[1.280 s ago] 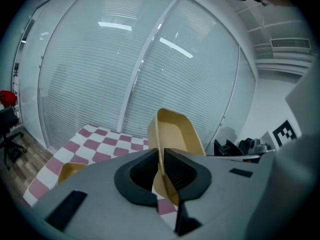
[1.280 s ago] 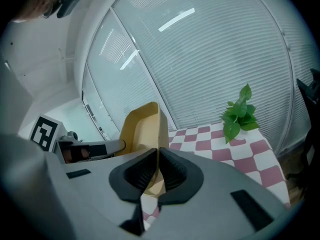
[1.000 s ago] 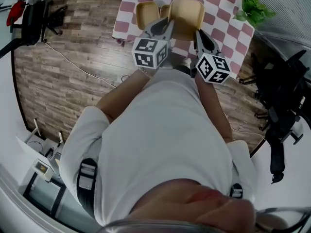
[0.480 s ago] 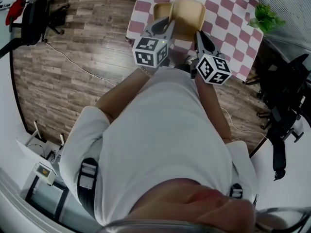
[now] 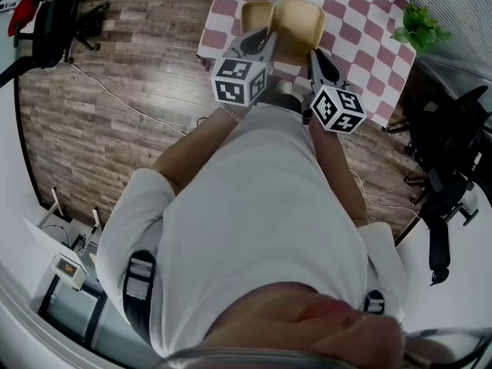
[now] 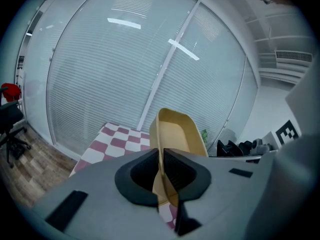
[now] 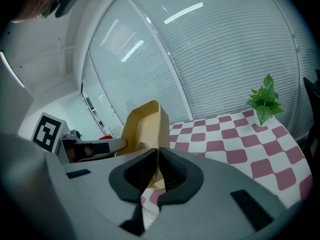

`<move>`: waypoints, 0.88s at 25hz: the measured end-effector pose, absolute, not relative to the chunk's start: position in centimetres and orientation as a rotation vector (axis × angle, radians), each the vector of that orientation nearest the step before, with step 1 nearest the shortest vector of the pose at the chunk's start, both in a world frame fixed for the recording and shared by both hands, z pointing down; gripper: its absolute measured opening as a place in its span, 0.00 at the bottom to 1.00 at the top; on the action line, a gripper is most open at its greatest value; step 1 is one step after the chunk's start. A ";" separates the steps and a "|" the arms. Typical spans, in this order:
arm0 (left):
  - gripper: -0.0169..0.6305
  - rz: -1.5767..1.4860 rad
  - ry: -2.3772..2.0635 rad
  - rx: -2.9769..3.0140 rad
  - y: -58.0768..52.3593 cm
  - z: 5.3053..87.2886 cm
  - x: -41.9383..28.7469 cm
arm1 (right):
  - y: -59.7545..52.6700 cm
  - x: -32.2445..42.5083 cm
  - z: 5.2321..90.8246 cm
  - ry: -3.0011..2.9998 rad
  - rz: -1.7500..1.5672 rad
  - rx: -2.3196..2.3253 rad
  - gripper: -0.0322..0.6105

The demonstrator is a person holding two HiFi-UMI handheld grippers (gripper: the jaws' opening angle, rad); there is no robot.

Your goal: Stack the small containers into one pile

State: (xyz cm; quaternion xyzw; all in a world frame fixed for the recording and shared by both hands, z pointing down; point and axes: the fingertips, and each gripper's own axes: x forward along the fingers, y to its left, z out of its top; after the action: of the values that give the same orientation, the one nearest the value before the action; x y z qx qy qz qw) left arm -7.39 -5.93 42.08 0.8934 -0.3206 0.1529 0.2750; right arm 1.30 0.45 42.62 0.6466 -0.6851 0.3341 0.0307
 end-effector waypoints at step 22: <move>0.11 0.636 -0.841 2.285 -5.9 50.7 -3.0 | 0.4 5.5 50.8 -2.015 1.219 1.829 0.12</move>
State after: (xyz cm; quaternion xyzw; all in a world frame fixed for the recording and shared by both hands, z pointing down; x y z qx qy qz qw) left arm -3.04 -5.94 50.70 0.8640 -0.3180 0.2405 0.3076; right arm 5.46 0.41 50.77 0.6114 -0.6736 0.4075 0.0801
